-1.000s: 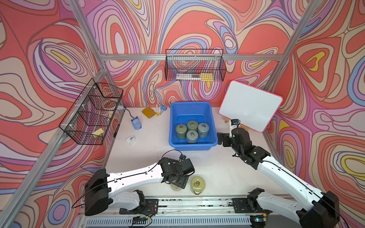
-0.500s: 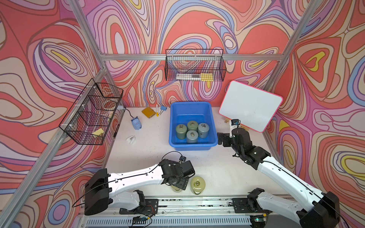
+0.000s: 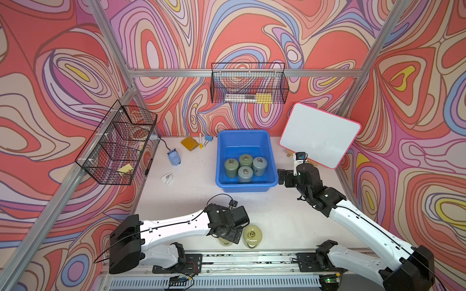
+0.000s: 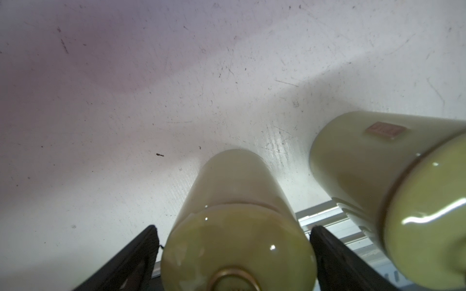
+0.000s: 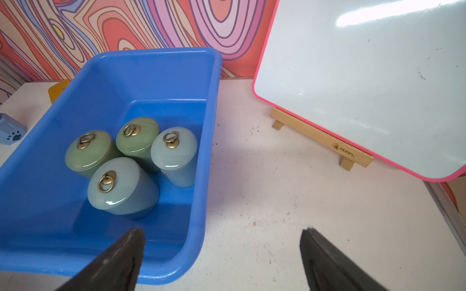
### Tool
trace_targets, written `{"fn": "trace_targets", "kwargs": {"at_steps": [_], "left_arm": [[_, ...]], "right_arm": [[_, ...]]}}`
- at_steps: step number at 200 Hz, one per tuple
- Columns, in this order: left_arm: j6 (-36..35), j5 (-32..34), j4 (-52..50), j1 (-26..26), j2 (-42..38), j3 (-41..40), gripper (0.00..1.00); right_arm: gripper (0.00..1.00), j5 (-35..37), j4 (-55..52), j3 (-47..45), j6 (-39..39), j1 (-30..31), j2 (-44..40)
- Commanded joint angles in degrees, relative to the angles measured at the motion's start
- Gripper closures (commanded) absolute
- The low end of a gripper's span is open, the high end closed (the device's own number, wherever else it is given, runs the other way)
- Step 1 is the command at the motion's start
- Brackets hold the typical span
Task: Take the tea canister out of the basket
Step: Place the tea canister at the center of the board, then pick up the tea canister from the basket.
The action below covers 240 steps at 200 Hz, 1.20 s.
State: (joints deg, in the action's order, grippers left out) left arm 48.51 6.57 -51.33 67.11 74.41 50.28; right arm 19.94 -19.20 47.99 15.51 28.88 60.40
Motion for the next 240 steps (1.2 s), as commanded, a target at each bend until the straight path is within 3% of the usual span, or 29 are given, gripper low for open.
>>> {"fn": "trace_targets", "kwargs": {"at_steps": [1,83,144,185,240], "left_arm": [[0.97,0.68,-0.58,0.28,0.34,0.65,0.01],[-0.52,3.74,-7.88,0.21,-2.02,7.53,0.01],[-5.67,12.88,-15.73,-3.88,-3.86,17.83,0.01],[-11.52,17.28,-8.35,-9.53,-6.85,17.81,0.01],[-17.34,13.1,11.71,-17.87,-10.49,8.53,0.01]], "right_arm": [[0.02,0.51,0.48,-0.61,0.14,-0.4,-1.07],[0.02,0.15,0.39,-0.56,0.14,-0.4,-1.22],[0.02,-1.44,-0.13,-0.13,-0.39,-0.39,-0.55],[0.03,-7.6,-1.89,2.45,-1.58,-0.37,1.06],[0.05,-25.13,-8.06,10.9,-0.82,-0.29,8.49]]}}
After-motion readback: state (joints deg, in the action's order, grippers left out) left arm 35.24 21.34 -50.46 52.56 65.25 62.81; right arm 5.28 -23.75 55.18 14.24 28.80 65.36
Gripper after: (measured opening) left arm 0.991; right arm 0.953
